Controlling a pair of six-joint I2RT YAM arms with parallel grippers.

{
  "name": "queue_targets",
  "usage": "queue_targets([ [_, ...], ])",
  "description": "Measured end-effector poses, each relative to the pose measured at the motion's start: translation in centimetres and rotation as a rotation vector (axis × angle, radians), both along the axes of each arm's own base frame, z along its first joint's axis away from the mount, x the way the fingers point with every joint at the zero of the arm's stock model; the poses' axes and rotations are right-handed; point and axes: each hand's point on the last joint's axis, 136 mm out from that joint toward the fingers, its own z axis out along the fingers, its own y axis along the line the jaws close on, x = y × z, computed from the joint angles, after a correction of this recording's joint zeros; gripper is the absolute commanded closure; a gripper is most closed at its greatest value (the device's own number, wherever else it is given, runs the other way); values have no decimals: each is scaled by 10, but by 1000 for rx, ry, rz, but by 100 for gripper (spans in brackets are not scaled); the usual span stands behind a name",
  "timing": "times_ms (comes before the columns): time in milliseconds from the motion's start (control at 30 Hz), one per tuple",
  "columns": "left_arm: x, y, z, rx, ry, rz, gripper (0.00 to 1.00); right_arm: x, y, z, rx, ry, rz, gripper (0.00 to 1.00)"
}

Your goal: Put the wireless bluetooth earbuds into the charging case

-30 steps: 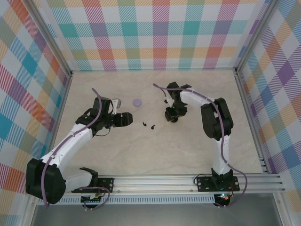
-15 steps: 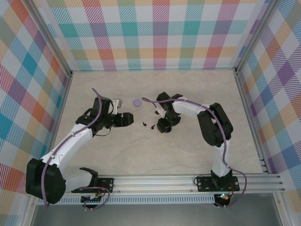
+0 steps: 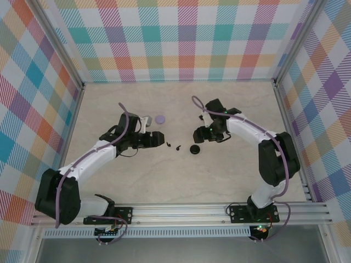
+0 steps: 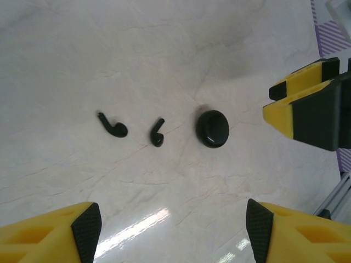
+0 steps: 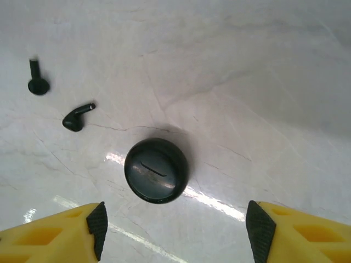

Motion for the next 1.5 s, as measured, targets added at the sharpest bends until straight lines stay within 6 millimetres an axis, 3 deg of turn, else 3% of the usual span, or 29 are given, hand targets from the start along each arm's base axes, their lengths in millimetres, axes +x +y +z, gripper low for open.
queue_targets([
  [233,2,-50,-37,-27,95,-47,35,-17,-16,-26,116,161,-153,56],
  [433,11,-90,-57,-69,143,-52,42,-22,-6,-35,204,212,-203,63],
  [600,16,-111,-70,-98,179,-45,48,-16,0,-40,242,222,-229,68],
  [833,19,-122,-76,-105,199,-43,54,-10,6,-47,272,234,-242,73],
  [1300,13,-131,-102,-72,251,-55,55,-9,10,-57,284,264,-257,77],
  [1500,14,-136,-102,-88,255,-64,55,-8,12,-57,294,262,-253,78],
])
